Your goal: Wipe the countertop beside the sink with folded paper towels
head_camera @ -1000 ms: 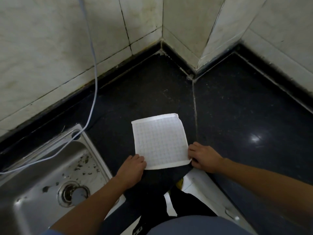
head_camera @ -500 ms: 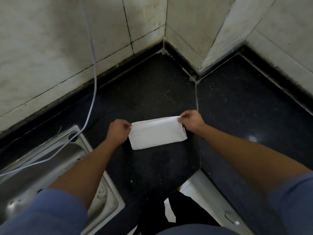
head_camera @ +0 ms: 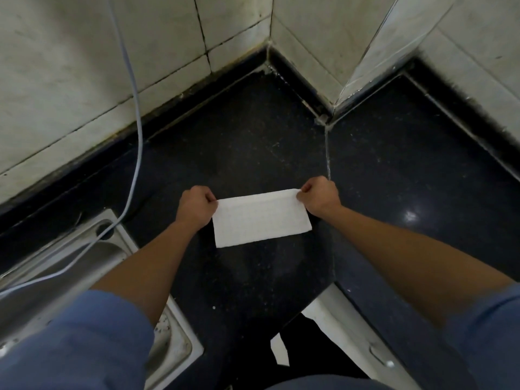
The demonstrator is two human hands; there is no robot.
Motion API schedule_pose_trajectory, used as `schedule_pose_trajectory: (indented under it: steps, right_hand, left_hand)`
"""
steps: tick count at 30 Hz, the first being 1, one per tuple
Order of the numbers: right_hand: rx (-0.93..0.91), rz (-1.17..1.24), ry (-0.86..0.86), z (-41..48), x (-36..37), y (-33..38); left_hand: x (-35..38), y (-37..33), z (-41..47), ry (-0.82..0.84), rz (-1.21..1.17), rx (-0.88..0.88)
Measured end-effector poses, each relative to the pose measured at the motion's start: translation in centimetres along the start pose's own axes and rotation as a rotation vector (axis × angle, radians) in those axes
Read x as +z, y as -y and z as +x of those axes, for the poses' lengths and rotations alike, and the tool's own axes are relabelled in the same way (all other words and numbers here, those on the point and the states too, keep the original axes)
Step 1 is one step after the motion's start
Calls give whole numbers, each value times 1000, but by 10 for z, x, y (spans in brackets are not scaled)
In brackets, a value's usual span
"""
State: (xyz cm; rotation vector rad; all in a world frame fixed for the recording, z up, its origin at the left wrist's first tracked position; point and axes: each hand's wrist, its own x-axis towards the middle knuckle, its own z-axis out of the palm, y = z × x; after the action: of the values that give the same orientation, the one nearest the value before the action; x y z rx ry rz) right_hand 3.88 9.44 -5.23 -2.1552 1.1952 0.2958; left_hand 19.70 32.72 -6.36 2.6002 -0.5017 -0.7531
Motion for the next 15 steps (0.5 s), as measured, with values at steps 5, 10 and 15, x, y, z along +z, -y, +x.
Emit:
schedule_pose_trajectory:
  steps: [5, 10, 15]
  right_hand:
    - [-97, -210, -25, -7, -9, 4]
    - [-533, -340, 26, -44, 8, 8]
    - [-391, -304, 198, -65, 19, -32]
  left_hand:
    - [0, -8, -13, -77, 154, 77]
    - [22, -31, -56, -54, 211, 367]
    - [43, -8, -84, 71, 308, 324]
